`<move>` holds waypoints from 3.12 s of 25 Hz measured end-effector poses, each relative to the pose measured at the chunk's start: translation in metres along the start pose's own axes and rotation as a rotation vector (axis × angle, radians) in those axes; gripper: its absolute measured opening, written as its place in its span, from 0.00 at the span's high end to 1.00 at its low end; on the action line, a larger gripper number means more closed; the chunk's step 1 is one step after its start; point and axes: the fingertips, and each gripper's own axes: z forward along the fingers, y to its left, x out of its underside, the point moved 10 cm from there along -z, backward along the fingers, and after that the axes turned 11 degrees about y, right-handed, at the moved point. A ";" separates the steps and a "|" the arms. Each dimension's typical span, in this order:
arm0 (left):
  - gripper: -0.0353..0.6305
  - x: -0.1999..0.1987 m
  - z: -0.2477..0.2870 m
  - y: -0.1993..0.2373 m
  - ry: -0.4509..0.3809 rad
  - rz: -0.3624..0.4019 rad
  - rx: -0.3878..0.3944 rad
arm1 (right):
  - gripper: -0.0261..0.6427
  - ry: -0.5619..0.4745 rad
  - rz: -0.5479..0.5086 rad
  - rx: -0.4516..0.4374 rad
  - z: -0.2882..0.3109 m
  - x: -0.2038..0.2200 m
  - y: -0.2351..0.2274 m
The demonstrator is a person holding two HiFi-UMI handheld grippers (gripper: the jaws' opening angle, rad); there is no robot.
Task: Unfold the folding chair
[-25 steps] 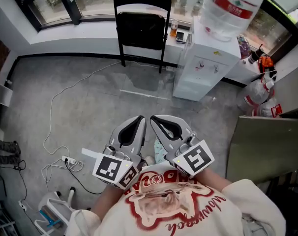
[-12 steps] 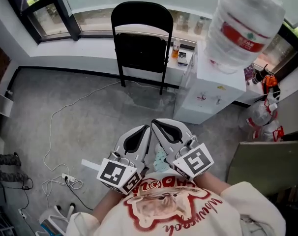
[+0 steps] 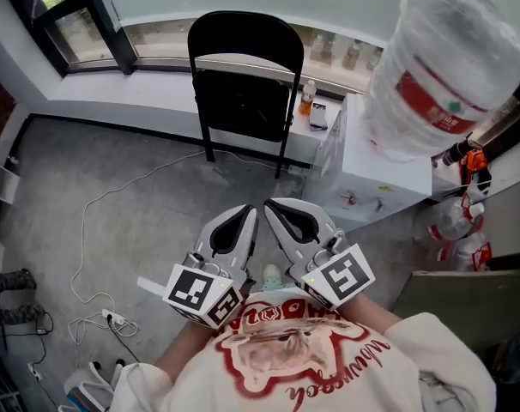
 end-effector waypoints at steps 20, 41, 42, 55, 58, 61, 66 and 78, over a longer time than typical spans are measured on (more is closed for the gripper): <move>0.95 0.000 0.049 0.044 0.027 -0.083 -0.064 | 0.93 0.061 0.048 -0.069 0.042 0.018 -0.057; 0.95 -0.101 0.184 0.202 0.045 -0.021 0.085 | 0.93 0.049 0.066 0.116 0.188 -0.019 -0.176; 0.95 -0.103 0.189 0.209 0.052 -0.022 0.092 | 0.93 0.051 0.070 0.122 0.194 -0.020 -0.181; 0.95 -0.123 0.246 0.280 0.139 -0.038 0.150 | 0.93 0.030 0.124 0.211 0.268 -0.030 -0.232; 0.95 -0.120 0.258 0.288 0.162 -0.049 0.156 | 0.93 0.030 0.132 0.251 0.270 -0.028 -0.242; 0.95 -0.117 0.269 0.290 0.157 -0.066 0.134 | 0.93 0.036 0.137 0.266 0.265 -0.020 -0.254; 0.95 -0.114 0.285 0.290 0.139 -0.109 0.095 | 0.93 0.076 0.163 0.277 0.259 -0.010 -0.277; 0.95 -0.103 0.301 0.313 0.077 -0.315 -0.058 | 0.93 0.124 0.165 0.333 0.255 0.007 -0.315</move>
